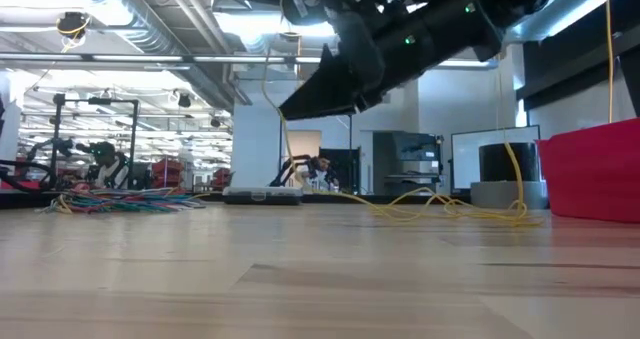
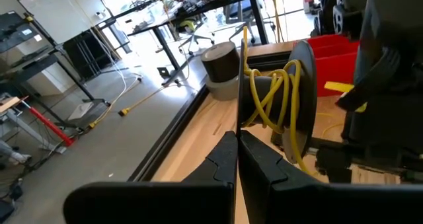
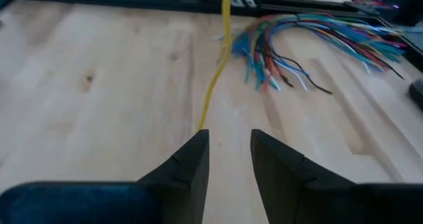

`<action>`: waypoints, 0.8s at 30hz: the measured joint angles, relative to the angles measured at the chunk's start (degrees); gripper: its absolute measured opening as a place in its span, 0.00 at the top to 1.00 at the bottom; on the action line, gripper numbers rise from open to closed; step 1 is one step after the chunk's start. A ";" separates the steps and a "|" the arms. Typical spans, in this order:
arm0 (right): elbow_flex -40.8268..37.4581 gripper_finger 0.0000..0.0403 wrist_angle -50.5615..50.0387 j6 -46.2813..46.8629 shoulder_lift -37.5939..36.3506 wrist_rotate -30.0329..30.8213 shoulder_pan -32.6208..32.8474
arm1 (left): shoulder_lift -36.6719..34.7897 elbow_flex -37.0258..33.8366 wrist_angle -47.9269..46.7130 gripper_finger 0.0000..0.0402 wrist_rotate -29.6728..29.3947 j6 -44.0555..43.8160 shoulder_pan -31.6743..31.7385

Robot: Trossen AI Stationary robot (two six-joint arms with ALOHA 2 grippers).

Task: Coil cords
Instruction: Uncoil the yellow wire from the black spool

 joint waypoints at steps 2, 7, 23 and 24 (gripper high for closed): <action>0.00 0.72 0.47 -0.04 -0.03 -0.93 0.14 | 0.00 0.00 -0.18 1.00 0.00 0.02 0.00; 0.00 0.72 1.20 0.05 -0.13 -5.19 0.18 | 0.00 0.00 -0.21 1.00 0.00 -0.19 0.00; 8.25 0.72 -11.92 1.75 -0.20 -4.59 0.23 | 0.00 0.00 -0.23 1.00 0.02 -0.08 0.00; 8.28 0.72 -12.17 2.12 -0.20 -5.41 0.23 | 0.00 0.00 -0.23 1.00 0.02 -0.08 0.00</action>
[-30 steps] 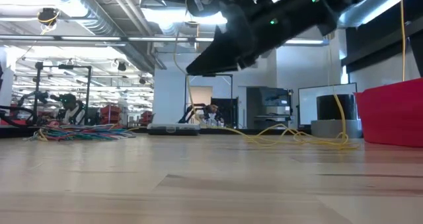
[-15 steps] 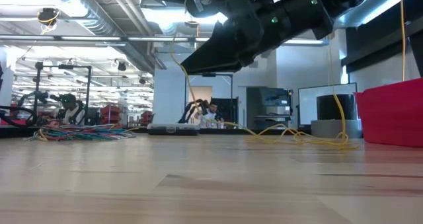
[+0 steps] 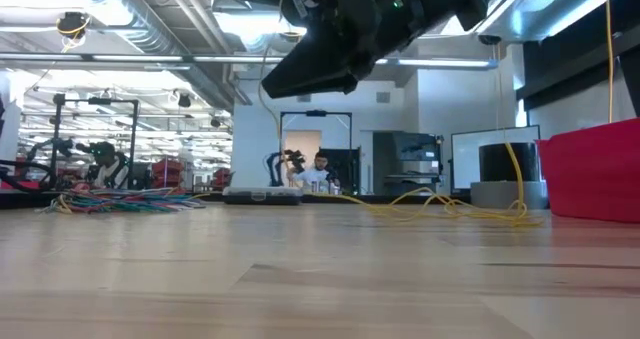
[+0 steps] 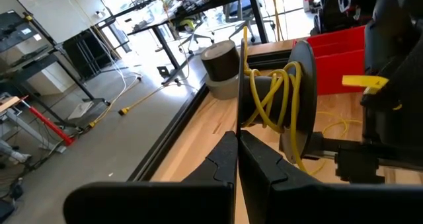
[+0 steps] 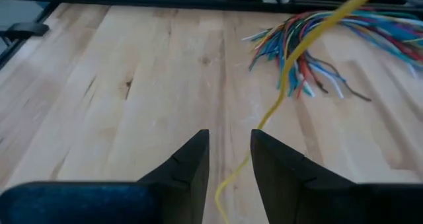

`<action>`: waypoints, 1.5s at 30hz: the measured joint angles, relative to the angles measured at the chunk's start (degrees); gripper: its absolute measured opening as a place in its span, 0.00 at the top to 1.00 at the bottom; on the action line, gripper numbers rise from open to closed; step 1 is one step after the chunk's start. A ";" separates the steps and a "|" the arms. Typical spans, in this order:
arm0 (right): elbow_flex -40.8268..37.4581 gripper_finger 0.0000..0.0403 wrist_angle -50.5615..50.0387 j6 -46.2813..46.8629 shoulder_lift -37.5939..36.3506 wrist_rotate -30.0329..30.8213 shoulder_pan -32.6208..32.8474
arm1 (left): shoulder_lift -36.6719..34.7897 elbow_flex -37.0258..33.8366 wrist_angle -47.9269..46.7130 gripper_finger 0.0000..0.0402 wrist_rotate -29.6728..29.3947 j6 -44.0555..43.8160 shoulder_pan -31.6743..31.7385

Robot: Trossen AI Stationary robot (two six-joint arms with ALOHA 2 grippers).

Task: Coil cords
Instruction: Uncoil the yellow wire from the black spool

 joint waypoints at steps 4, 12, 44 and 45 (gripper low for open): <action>0.02 0.72 -0.76 0.28 0.48 0.12 0.00 | 0.00 0.00 0.00 1.00 0.00 0.00 0.00; 0.04 0.72 0.56 0.19 3.85 3.21 -0.07 | 0.00 0.00 0.02 1.00 0.00 -0.24 0.00; 10.34 0.99 -37.60 -14.85 -18.86 26.86 10.56 | -0.20 0.02 -9.29 1.00 -0.04 3.11 -1.69; 10.34 0.99 -41.29 -11.74 -20.11 27.20 10.70 | -0.49 0.02 -9.05 1.00 0.00 3.79 -2.39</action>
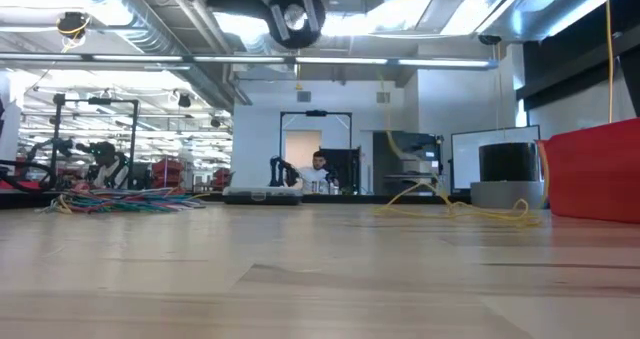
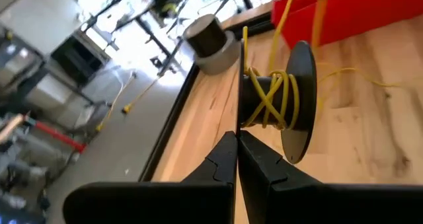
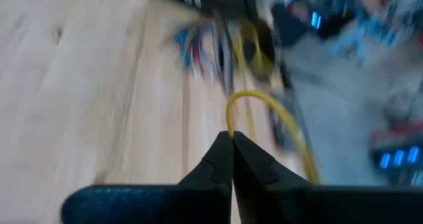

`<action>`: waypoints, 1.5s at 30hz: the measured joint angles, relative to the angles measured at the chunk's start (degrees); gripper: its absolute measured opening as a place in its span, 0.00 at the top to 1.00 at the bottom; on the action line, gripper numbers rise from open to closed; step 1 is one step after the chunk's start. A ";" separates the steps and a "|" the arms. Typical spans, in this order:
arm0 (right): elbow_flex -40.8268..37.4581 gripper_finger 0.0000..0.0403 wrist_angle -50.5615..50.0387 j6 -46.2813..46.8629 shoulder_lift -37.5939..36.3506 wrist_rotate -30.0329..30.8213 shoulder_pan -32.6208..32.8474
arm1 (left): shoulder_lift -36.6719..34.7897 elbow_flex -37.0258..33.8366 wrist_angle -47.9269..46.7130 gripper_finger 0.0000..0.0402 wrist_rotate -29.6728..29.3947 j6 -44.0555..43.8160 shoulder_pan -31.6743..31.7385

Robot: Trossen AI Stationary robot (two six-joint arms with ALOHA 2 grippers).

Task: Coil cords
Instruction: Uncoil the yellow wire from the black spool

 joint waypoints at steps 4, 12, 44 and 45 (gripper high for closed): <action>-3.01 0.99 -8.96 11.56 -2.03 -1.96 1.06 | -0.96 0.00 1.45 1.00 -0.51 1.54 -2.46; -22.36 0.99 20.07 10.71 1.43 -12.60 0.59 | -1.06 0.00 14.42 1.00 -1.23 3.79 -3.99; -1.45 0.99 4.27 0.22 -4.07 -0.78 11.55 | 6.04 0.00 6.69 1.00 -17.40 7.61 4.74; -1.61 0.99 1.05 4.09 -4.07 0.09 11.51 | 6.00 0.00 7.05 1.00 -19.63 9.68 3.38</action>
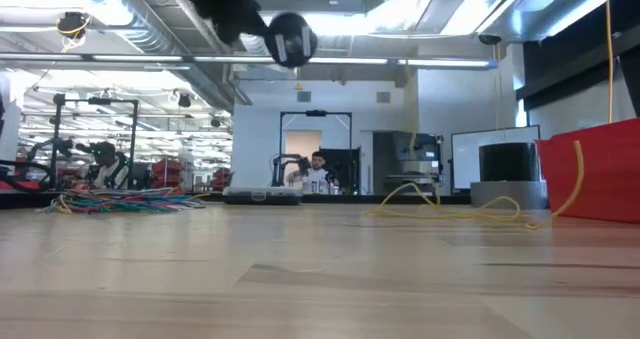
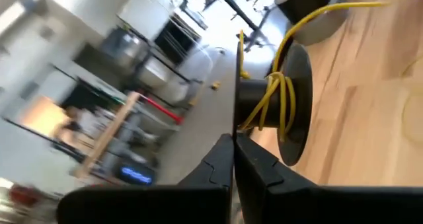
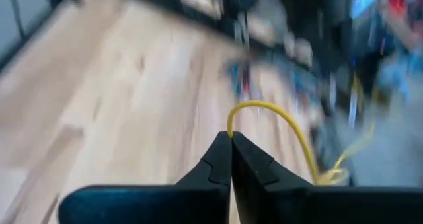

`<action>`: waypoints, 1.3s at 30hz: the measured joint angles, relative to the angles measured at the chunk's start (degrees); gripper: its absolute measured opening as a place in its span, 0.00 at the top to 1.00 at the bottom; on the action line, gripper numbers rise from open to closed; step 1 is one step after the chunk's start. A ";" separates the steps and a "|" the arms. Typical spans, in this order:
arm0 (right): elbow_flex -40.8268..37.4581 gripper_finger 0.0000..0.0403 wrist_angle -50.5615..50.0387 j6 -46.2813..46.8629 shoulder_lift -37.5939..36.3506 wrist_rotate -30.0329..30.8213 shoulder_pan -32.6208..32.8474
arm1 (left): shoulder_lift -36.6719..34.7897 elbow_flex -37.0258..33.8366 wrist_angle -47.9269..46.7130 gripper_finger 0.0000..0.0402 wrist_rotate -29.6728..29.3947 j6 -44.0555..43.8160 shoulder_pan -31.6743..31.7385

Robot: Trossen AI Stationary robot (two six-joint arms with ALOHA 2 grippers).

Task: Coil cords
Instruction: Uncoil the yellow wire from the black spool

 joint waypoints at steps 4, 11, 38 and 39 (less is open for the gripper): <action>-5.09 0.99 -6.50 12.55 0.03 0.28 -0.40 | 0.00 0.00 0.82 1.00 -5.68 7.52 -5.43; -15.86 0.99 -1.90 23.82 0.17 -2.78 -4.42 | -0.02 0.00 3.88 1.00 -6.47 12.72 -9.37; -17.07 0.69 19.58 8.55 1.48 -9.49 -19.01 | -0.22 0.00 7.26 1.00 5.84 10.81 -9.79; -17.71 0.70 22.67 7.53 1.86 -10.62 -19.95 | -0.22 0.00 7.55 1.00 5.84 10.76 -9.69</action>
